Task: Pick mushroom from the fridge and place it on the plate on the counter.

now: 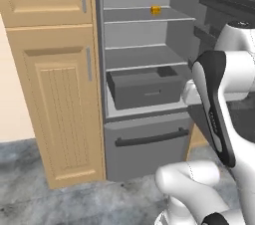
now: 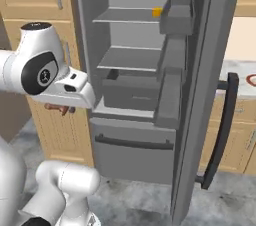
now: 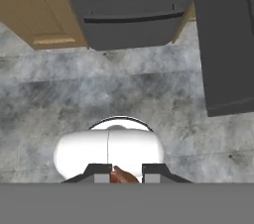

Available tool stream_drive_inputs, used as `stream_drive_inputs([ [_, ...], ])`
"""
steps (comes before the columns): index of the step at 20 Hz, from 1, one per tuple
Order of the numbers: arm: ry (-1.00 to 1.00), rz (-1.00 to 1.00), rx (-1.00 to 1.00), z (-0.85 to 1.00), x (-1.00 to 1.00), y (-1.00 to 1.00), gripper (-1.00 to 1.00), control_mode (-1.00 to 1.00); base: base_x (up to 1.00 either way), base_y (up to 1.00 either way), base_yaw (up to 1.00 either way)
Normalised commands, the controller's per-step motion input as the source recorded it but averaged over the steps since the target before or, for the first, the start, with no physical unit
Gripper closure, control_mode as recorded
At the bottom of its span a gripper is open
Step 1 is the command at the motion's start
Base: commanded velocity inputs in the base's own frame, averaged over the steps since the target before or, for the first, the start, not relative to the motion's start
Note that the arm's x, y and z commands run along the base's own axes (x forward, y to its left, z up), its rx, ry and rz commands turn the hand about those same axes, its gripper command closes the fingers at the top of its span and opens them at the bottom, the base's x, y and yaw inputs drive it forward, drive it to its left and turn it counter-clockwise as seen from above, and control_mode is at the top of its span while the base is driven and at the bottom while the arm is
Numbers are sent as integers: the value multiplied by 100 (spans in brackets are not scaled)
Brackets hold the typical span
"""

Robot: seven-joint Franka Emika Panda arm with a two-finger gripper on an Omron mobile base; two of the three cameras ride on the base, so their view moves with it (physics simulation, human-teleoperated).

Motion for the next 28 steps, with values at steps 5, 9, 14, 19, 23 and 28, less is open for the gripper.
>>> stream_drive_inputs([
  [5,0,0,0,0,0,0,100,100,-60,68,-57],
  [9,0,0,0,0,0,0,100,100,-59,55,-74],
  [14,0,0,0,0,0,0,100,100,-67,17,-87],
  [19,0,0,0,0,0,0,100,100,-62,0,-94],
  [23,0,0,0,0,0,0,100,100,-57,0,-95],
  [28,0,0,0,0,0,0,100,100,-45,-3,-91],
])
